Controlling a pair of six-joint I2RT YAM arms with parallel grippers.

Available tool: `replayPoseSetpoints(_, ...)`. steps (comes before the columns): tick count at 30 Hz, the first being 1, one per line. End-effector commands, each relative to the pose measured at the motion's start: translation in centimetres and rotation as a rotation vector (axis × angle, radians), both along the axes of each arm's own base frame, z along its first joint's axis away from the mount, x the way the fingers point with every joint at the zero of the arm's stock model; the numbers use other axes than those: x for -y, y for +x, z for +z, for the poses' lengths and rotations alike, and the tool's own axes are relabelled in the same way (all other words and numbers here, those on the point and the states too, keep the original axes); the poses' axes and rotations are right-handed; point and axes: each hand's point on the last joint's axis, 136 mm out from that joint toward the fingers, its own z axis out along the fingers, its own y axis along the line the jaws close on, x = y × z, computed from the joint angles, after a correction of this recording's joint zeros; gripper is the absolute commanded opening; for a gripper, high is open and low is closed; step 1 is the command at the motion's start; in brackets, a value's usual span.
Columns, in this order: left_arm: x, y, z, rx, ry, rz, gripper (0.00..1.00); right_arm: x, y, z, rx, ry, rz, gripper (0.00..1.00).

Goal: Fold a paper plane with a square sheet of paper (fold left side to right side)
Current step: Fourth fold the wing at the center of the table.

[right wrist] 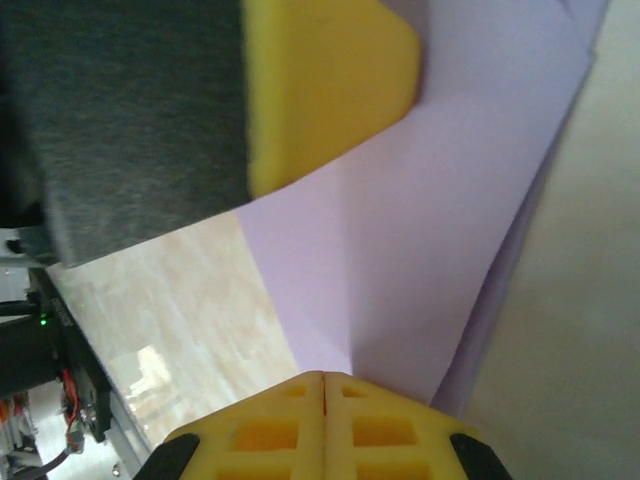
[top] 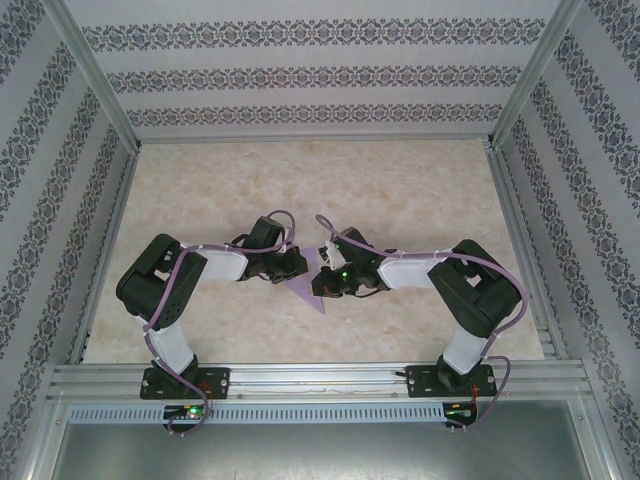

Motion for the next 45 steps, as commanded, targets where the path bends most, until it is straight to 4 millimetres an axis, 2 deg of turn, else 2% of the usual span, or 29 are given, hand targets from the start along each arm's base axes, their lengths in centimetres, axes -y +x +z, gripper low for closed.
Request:
replayPoseSetpoints(1, -2.4, -1.8, -3.2, -0.102, 0.139, 0.048, 0.00, 0.3, 0.1, -1.0, 0.010, -0.048, -0.010, 0.00)
replayPoseSetpoints(12, -2.3, -1.6, -2.5, -0.086, 0.130, 0.049, 0.02, 1.3, -0.6, -2.8, -0.019, -0.110, 0.000, 0.00)
replayPoseSetpoints(18, -1.8, -0.6, -0.8, -0.045, 0.111, 0.041, 0.05, 1.8, -1.5, -3.9, -0.048, -0.134, 0.009, 0.00)
replayPoseSetpoints(23, -1.3, 0.6, 1.8, 0.026, 0.082, 0.045, 0.06, 2.5, -2.0, -4.6, -0.061, -0.161, 0.005, 0.00)
replayPoseSetpoints(29, -1.3, 0.2, 4.0, 0.083, 0.038, 0.046, 0.05, 2.9, -2.2, -5.1, -0.064, -0.189, -0.001, 0.00)
replayPoseSetpoints(37, 0.6, -2.8, 3.3, 0.050, -0.038, -0.011, 0.04, 3.1, -2.2, -5.7, -0.064, -0.212, -0.003, 0.00)
replayPoseSetpoints(45, 2.4, -2.9, 2.5, 0.045, -0.064, -0.041, 0.04, 3.7, -2.2, -6.0, -0.059, -0.259, 0.003, 0.00)
